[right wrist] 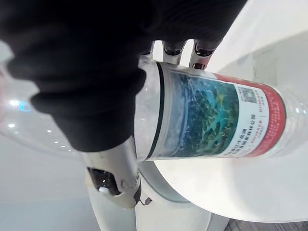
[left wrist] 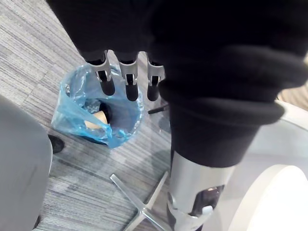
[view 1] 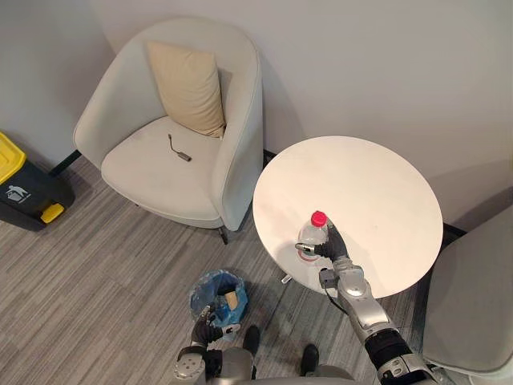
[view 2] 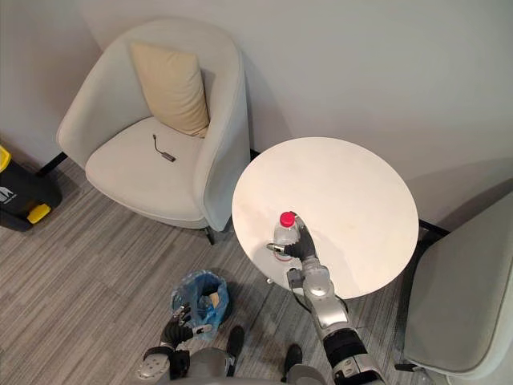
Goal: Gather rubbish on tea table into small bin, then transfer packed bag to large trash can.
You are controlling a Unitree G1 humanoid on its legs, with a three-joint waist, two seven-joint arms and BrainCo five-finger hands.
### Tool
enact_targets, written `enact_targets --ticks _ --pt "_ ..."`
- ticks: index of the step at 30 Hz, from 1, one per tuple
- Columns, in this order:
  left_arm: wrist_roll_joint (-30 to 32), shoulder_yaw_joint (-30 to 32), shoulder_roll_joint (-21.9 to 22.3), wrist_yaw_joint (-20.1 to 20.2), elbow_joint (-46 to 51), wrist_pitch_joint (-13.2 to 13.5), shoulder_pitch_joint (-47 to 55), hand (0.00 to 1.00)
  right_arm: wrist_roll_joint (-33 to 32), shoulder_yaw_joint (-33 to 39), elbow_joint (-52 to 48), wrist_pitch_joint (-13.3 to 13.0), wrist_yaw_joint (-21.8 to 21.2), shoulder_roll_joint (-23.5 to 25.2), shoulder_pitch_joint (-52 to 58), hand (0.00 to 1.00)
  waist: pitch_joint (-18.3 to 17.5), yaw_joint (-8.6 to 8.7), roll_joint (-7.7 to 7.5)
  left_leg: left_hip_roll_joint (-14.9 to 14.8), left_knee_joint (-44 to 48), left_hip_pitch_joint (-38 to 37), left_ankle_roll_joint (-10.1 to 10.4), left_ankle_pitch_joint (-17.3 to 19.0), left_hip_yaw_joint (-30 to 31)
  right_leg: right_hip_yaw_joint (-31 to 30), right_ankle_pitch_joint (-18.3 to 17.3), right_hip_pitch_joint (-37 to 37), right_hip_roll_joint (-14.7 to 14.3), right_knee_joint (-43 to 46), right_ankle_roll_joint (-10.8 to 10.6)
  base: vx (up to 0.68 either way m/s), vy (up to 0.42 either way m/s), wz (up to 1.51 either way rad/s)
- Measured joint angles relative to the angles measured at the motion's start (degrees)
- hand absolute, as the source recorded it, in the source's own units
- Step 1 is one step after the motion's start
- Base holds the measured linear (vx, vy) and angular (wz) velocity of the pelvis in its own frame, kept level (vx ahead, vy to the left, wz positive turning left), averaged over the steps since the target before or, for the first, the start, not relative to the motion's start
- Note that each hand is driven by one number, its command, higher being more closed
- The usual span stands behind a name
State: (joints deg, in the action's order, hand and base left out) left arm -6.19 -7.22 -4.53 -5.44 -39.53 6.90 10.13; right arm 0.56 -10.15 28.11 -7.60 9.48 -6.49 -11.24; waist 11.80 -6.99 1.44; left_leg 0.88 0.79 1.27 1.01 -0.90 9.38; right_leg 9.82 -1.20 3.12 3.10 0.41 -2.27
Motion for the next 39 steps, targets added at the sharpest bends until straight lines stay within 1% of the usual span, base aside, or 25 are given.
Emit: enact_targets --ticks 3,7,12,16,19,20,22,26,28,33,36,37,39 --pt "0.0 0.0 0.0 -0.1 0.3 0.0 0.0 0.0 0.0 -0.6 2.2 0.1 0.4 0.1 -2.5 1.0 0.2 -0.16 -0.16 0.1 0.0 0.0 0.0 0.0 0.0 0.1 0.0 0.0 0.1 0.0 0.0 0.0 0.0 0.0" --pt "-0.2 0.0 -0.1 -0.2 0.8 0.1 0.0 0.0 -0.1 -1.8 2.3 0.5 0.3 0.4 -2.7 1.0 1.0 -0.17 -0.28 0.0 0.0 -0.1 -0.1 0.0 0.0 0.0 0.0 0.1 0.1 0.1 0.0 -0.02 -0.001 0.0" --pt "-0.4 0.0 -0.1 -0.8 0.8 0.0 0.0 0.0 -0.2 -1.7 1.8 0.5 0.3 0.5 -2.7 1.0 1.1 -0.14 -0.2 0.1 0.0 -0.2 -0.1 0.0 0.0 -0.1 0.0 0.1 0.1 0.2 0.0 -0.01 0.0 0.0" --pt "-0.4 0.1 -0.1 -0.9 0.8 0.0 0.0 0.0 -0.1 -1.5 -7.1 0.6 0.4 0.3 0.6 1.0 1.1 -0.05 -0.2 0.0 0.0 -0.4 -0.1 0.0 -0.5 -0.5 0.0 0.1 0.1 0.2 0.0 0.0 0.0 -0.04" --pt "-0.4 0.1 0.0 -0.9 0.8 0.0 0.0 0.0 0.2 -1.5 -13.0 0.3 0.4 0.4 3.2 1.0 1.1 0.05 -0.2 -0.3 -0.3 -1.3 -0.1 0.0 -1.0 -0.9 0.0 0.7 0.1 0.3 0.0 -0.01 -0.004 -0.08" --pt "-0.4 0.1 0.0 -0.9 0.8 0.0 0.0 0.0 0.5 -1.5 -16.3 0.1 0.4 0.4 5.0 1.0 1.1 0.02 -0.2 -0.6 -0.5 -1.8 -0.1 0.0 -1.4 -1.3 0.0 0.8 0.1 0.4 0.0 -0.03 -0.01 -0.12" --pt "-0.4 0.0 0.0 -0.9 0.8 0.0 0.0 0.0 1.2 -1.5 -19.2 -0.5 0.4 0.4 6.6 1.0 1.1 0.13 -0.21 -0.6 -0.6 -2.0 -0.1 0.0 -1.8 -1.8 0.0 0.8 0.0 0.5 0.0 -0.04 -0.005 -0.13" --pt "-0.3 0.0 0.0 -0.8 0.6 0.0 0.1 0.0 1.9 -1.5 -23.1 -1.1 0.3 0.4 9.5 1.0 1.1 0.79 -0.21 -0.7 -0.6 -2.1 -0.1 0.0 -2.0 -2.1 0.0 0.7 0.0 0.7 0.0 -0.04 -0.006 -0.04" --pt "-0.2 0.0 -0.1 -0.8 0.1 0.0 0.1 0.0 2.3 -1.5 -24.5 -1.1 0.2 0.4 10.3 1.0 1.0 1.48 -0.21 -0.8 -0.6 -2.1 -0.1 0.0 -2.1 -2.1 0.0 0.7 0.0 0.7 0.0 -0.01 -0.006 -0.02" --pt "0.1 0.0 -0.3 -0.9 -1.0 0.1 -0.2 0.0 2.4 -1.6 -29.3 -1.9 0.1 0.4 13.4 1.0 0.9 1.71 -0.21 -0.9 -0.9 -2.8 0.0 0.0 -3.2 -3.2 0.0 0.8 -0.1 0.7 -0.1 -0.01 -0.006 -0.11" --pt "0.1 -0.1 -0.4 -0.9 -1.3 0.2 -0.2 0.0 2.7 -1.7 -32.1 -2.5 -0.2 0.4 14.9 1.0 0.8 2.11 -0.24 -0.9 -1.0 -3.0 -0.1 0.0 -3.5 -3.5 0.0 0.8 -0.1 0.7 -0.1 -0.01 -0.003 -0.05" --pt "0.1 -0.2 -0.5 -1.0 -1.6 0.4 -0.1 0.0 3.7 -1.9 -33.3 -2.7 -0.8 0.3 15.6 1.0 0.5 2.64 -0.35 -0.9 -1.0 -3.0 -0.1 0.1 -3.6 -3.7 0.0 0.8 -0.1 0.7 -0.1 -0.02 -0.005 -0.03" --pt "0.1 -0.7 -0.8 -1.0 -1.8 0.4 0.0 0.0 4.4 -2.9 -34.6 -2.9 -0.9 0.0 15.8 1.0 0.1 2.94 -0.43 -1.0 -1.0 -3.2 -0.2 0.1 -3.9 -3.9 0.0 0.7 -0.1 0.9 -0.1 -0.02 -0.003 -0.08"
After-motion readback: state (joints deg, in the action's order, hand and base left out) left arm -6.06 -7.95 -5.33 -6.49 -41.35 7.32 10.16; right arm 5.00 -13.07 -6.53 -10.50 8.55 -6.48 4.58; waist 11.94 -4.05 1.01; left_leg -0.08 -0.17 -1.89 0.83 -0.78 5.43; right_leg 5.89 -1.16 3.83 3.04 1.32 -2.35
